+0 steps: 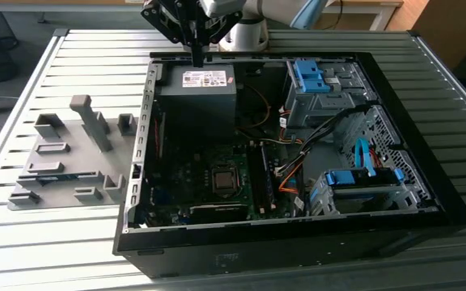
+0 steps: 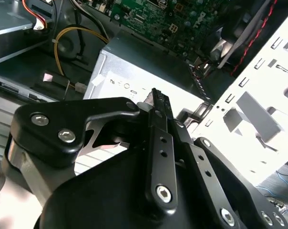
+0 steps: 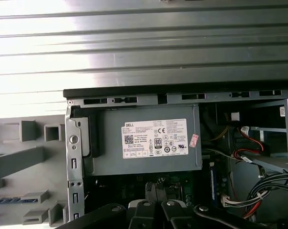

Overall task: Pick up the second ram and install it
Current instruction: 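Reach for the second ram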

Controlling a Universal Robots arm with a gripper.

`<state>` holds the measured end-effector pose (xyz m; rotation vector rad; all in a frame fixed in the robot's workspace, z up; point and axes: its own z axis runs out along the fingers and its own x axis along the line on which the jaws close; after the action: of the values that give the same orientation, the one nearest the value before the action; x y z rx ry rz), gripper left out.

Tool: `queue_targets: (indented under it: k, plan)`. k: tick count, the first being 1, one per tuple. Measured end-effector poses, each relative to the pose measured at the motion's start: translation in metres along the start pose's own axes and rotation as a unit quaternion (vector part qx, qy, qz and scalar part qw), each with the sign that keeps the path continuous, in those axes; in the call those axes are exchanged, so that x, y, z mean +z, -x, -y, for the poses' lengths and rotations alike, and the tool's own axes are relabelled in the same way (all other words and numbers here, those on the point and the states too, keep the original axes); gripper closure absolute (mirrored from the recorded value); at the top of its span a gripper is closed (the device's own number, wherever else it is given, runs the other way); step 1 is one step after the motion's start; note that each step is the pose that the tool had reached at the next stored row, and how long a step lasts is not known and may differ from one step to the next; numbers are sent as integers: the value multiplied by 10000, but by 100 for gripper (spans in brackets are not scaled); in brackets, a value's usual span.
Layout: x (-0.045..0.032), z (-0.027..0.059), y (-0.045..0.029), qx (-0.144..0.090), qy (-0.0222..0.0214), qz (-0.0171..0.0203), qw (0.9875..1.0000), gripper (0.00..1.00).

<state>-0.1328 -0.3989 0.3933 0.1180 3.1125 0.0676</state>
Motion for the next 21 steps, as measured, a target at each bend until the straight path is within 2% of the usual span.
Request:
queue_targets:
  k: [21]
  plan:
    - [0, 17, -219, 0, 0, 0, 10000, 89]
